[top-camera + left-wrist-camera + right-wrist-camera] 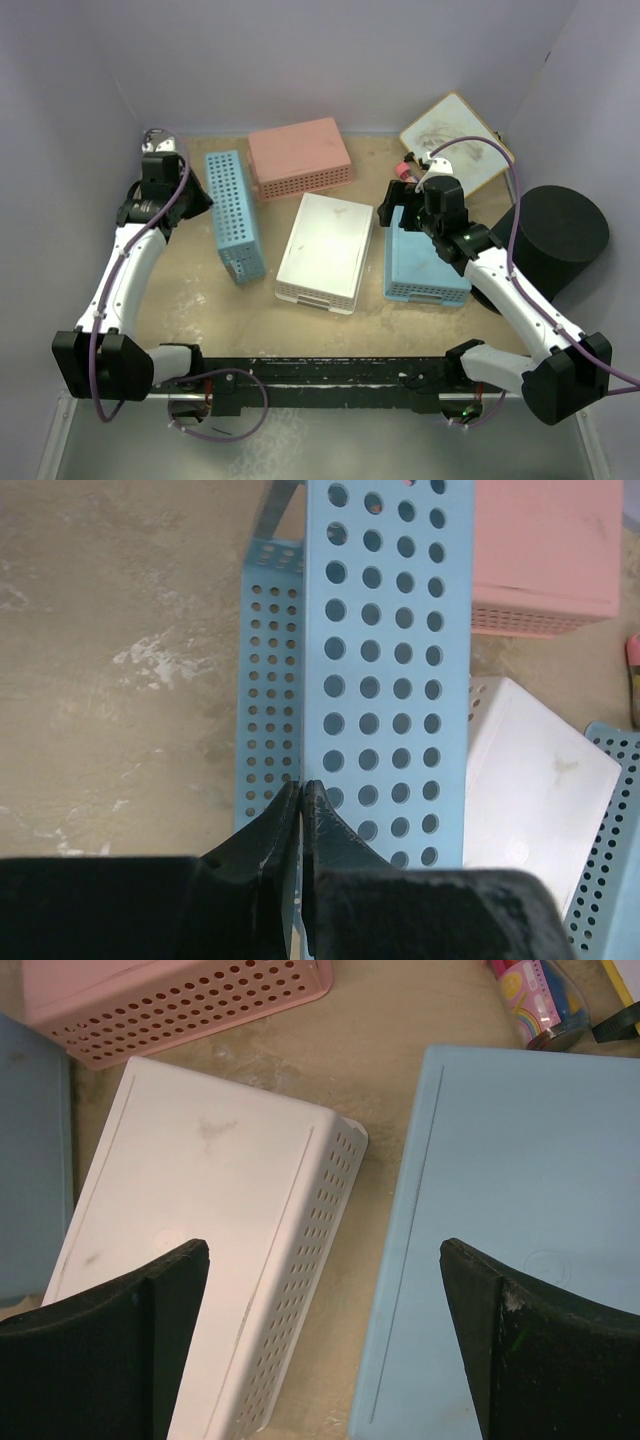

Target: Turn the large container upside down

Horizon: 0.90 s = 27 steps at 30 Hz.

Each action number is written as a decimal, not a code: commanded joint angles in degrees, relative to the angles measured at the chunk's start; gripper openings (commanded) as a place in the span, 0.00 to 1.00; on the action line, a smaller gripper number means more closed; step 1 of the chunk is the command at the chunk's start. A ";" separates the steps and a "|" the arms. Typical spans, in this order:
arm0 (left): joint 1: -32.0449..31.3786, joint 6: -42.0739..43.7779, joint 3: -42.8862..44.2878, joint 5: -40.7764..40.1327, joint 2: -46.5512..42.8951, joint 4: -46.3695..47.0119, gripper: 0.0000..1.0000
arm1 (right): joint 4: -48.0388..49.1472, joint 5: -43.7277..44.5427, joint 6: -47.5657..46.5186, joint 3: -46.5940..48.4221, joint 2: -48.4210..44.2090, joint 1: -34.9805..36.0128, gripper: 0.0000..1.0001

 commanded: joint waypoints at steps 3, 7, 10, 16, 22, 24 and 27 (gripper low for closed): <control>7.62 1.83 -5.49 2.14 -4.13 -2.10 0.00 | 1.55 -0.77 0.44 0.25 -0.63 0.00 1.00; 8.13 3.15 -5.69 -4.82 -4.16 -5.21 0.00 | 1.46 -0.51 0.32 0.24 -0.68 0.00 1.00; 8.13 2.89 -6.07 -11.51 -5.28 -6.71 0.00 | 1.46 -0.41 0.14 0.45 -0.44 0.00 1.00; 8.14 2.28 -4.10 -18.75 -6.97 -9.53 0.00 | 1.93 -1.21 0.20 0.85 0.44 0.00 1.00; 8.14 1.91 -1.17 -27.97 -9.41 -11.54 0.38 | 2.12 -1.64 0.31 0.96 0.65 0.00 1.00; 8.14 2.92 0.26 -28.12 -9.91 -12.09 0.50 | 2.08 -1.60 0.23 0.94 0.64 0.00 1.00; 8.14 4.25 3.62 -27.30 -10.38 -13.26 0.55 | 1.91 -1.45 0.14 0.95 0.63 0.00 1.00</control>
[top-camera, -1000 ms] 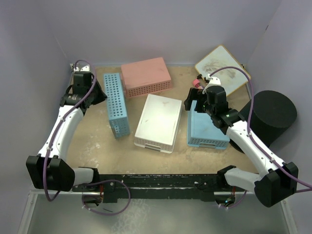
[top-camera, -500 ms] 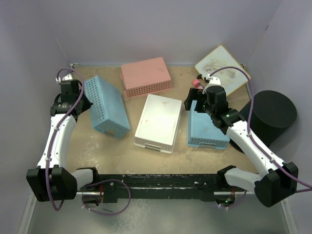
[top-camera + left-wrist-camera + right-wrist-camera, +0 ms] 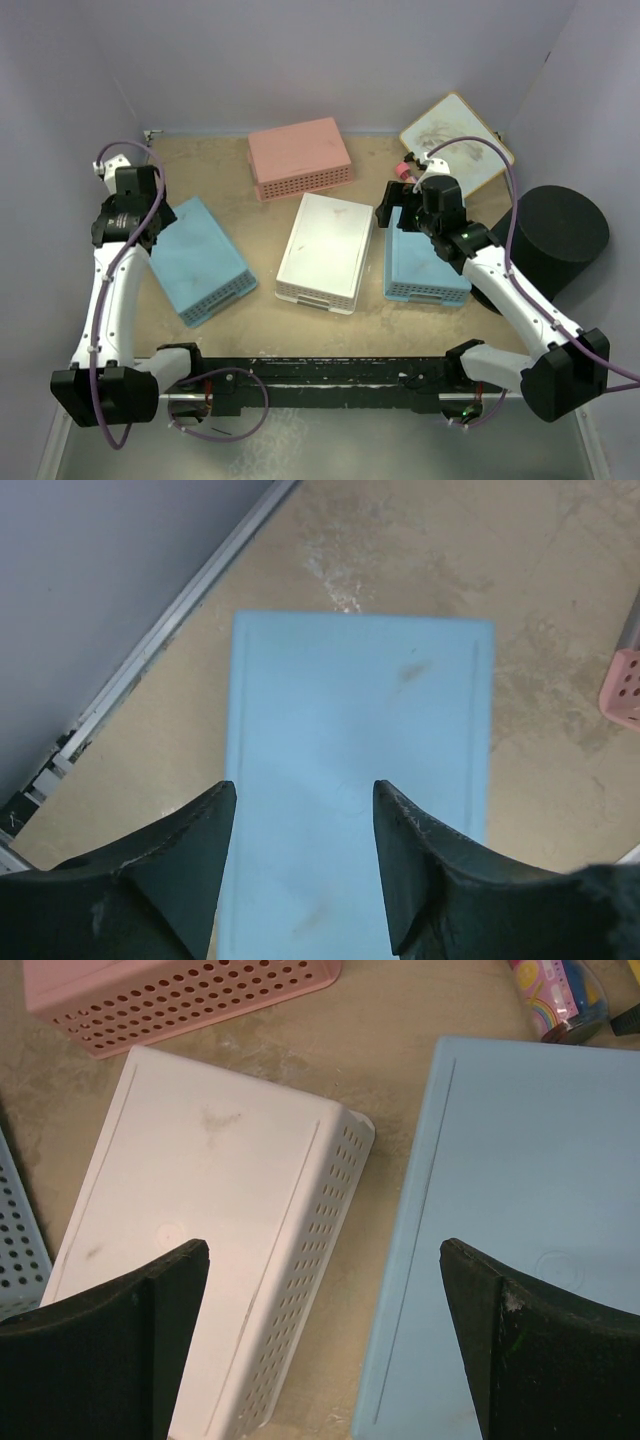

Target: Turn the large container upside down

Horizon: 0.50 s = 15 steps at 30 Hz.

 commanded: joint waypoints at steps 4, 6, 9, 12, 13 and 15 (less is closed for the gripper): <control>-0.25 3.67 8.19 7.12 -3.68 0.99 0.58 | 1.89 -0.69 0.20 1.06 0.13 0.00 1.00; -1.81 2.78 8.63 11.91 -2.95 1.49 0.59 | 1.79 -1.23 0.22 1.27 0.34 0.00 1.00; -11.57 -0.64 6.93 8.73 -1.62 3.60 0.61 | 1.67 -1.96 0.04 1.95 1.00 0.00 1.00; -21.71 -2.03 2.47 6.77 -0.20 8.15 0.62 | 0.56 -4.74 -2.04 3.85 3.53 0.00 1.00; -23.11 -2.23 0.56 7.20 0.25 10.09 0.62 | -0.59 -4.93 -3.38 5.10 5.09 0.00 1.00; -23.66 -3.08 -1.98 8.46 1.36 12.09 0.63 | -3.99 -7.13 -4.46 7.55 8.37 -0.01 1.00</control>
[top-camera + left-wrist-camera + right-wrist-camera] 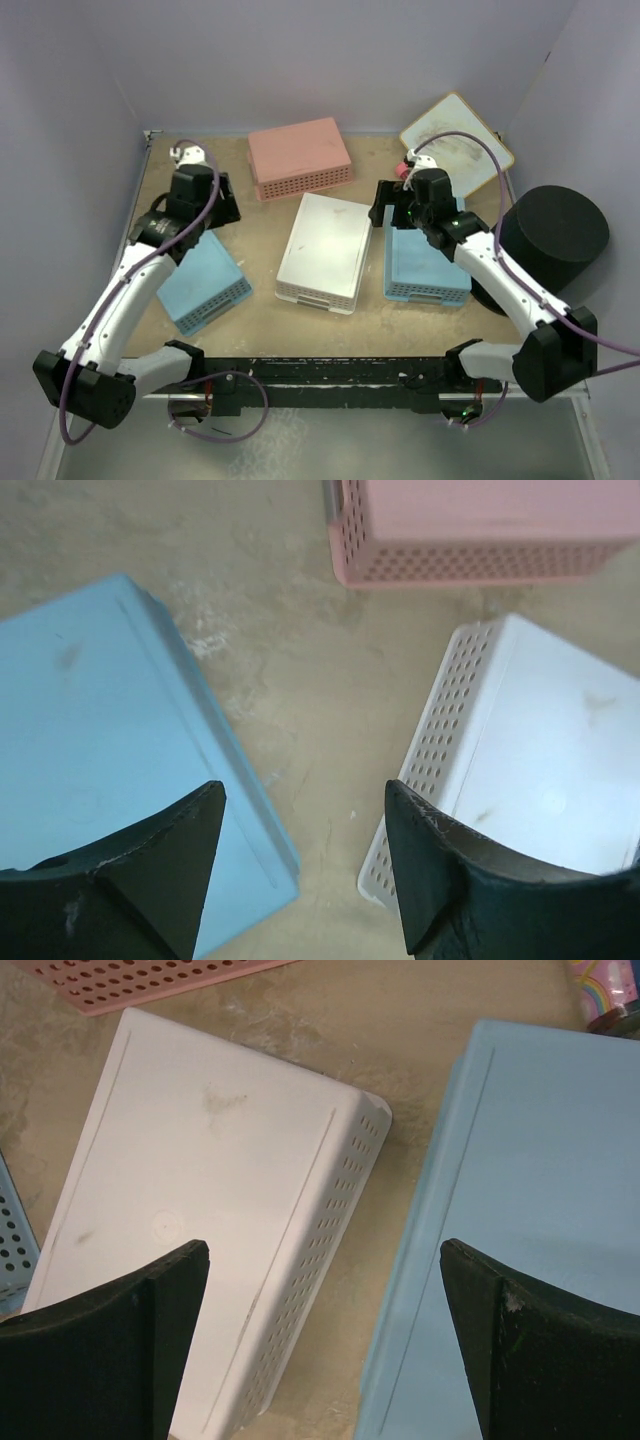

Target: Turn the large container upside down

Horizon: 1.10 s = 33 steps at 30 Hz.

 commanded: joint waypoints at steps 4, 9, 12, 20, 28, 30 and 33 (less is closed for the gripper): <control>-2.80 -2.49 -5.19 -1.87 3.03 4.73 0.64 | -6.88 -5.31 -3.00 7.22 7.69 0.09 1.00; -2.86 -1.81 -3.77 -10.34 1.35 3.38 0.65 | -6.02 -3.46 -2.63 5.58 6.02 0.09 1.00; -2.86 -2.13 -4.25 -13.31 0.47 3.59 0.65 | -6.14 -0.13 -0.68 5.86 5.55 0.09 1.00; -2.79 -10.16 -5.18 -23.28 -1.88 4.06 0.65 | -11.36 8.66 4.92 9.47 7.68 0.09 1.00; -2.82 -7.89 -7.30 -30.20 -4.64 6.61 0.65 | -9.30 9.10 13.25 8.33 5.93 0.09 1.00; -2.82 -7.71 -6.76 -30.36 -4.82 6.37 0.65 | -7.05 9.43 13.88 6.64 4.72 0.09 1.00; -2.87 -5.81 -5.98 -29.29 -4.86 6.50 0.65 | -4.90 11.00 14.28 4.58 3.27 0.09 1.00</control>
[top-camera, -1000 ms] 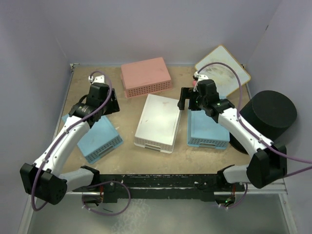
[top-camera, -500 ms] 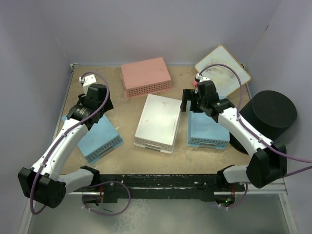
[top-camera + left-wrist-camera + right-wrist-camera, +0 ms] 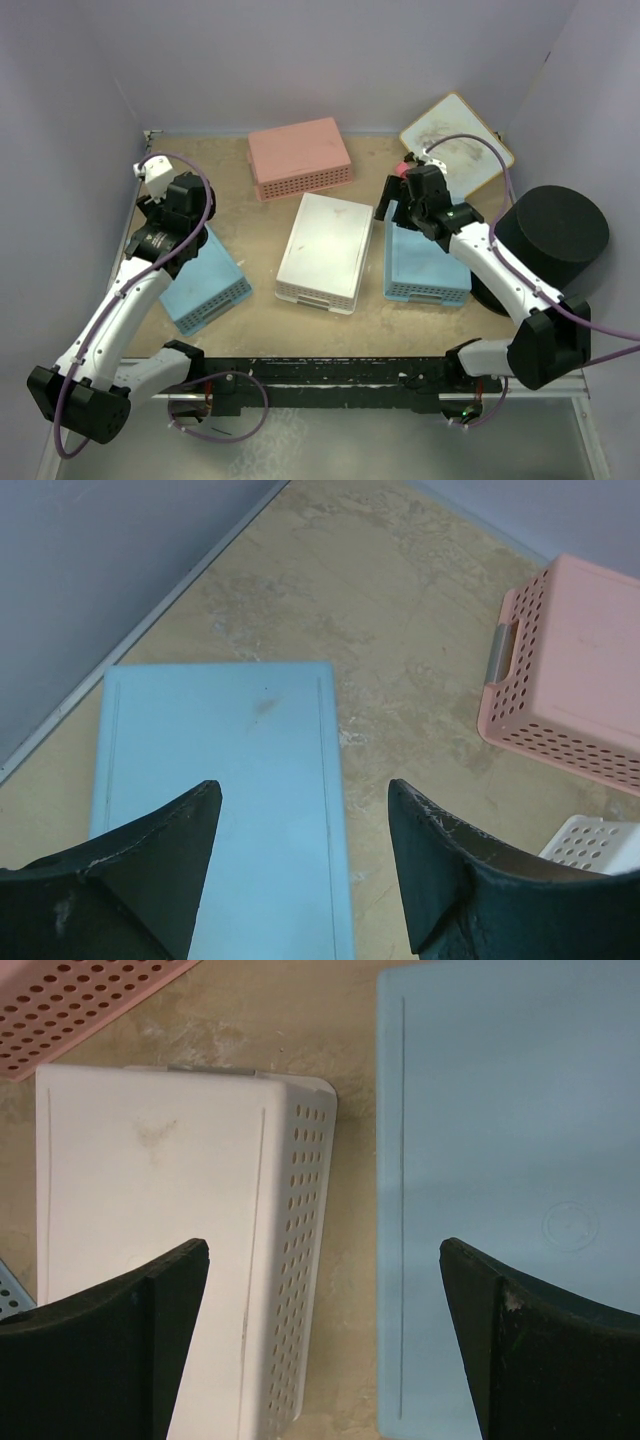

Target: Turn the large container upside down

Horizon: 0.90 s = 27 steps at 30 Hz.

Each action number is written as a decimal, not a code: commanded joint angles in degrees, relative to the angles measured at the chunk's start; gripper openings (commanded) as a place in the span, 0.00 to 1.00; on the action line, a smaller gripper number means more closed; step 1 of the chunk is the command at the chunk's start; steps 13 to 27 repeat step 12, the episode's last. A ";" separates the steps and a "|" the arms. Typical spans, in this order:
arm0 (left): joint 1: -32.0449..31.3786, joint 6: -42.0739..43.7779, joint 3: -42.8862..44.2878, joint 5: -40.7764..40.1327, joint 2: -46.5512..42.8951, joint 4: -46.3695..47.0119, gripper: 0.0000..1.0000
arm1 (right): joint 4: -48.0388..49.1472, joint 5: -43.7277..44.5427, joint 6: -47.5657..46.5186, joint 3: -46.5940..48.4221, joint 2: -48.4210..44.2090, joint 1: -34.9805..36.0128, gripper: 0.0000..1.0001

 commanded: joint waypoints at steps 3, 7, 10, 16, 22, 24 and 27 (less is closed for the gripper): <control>0.18 3.03 1.47 -1.63 -0.29 2.06 0.65 | 4.20 3.09 2.57 -2.05 -3.95 0.09 1.00; 0.19 3.33 1.54 -0.06 0.59 1.92 0.65 | 4.44 3.06 2.57 -2.21 -3.89 0.09 1.00; 0.13 3.87 1.14 1.69 0.94 2.74 0.65 | 4.25 2.83 2.90 -2.07 -3.65 0.09 1.00; 0.12 4.12 0.77 1.71 0.60 3.49 0.65 | 4.12 2.82 2.97 -1.96 -3.54 0.09 1.00; 0.12 4.12 0.77 1.71 0.60 3.49 0.65 | 4.12 2.82 2.97 -1.96 -3.54 0.09 1.00; 0.12 4.12 0.77 1.71 0.60 3.49 0.65 | 4.12 2.82 2.97 -1.96 -3.54 0.09 1.00; 0.12 4.12 0.77 1.71 0.60 3.49 0.65 | 4.12 2.82 2.97 -1.96 -3.54 0.09 1.00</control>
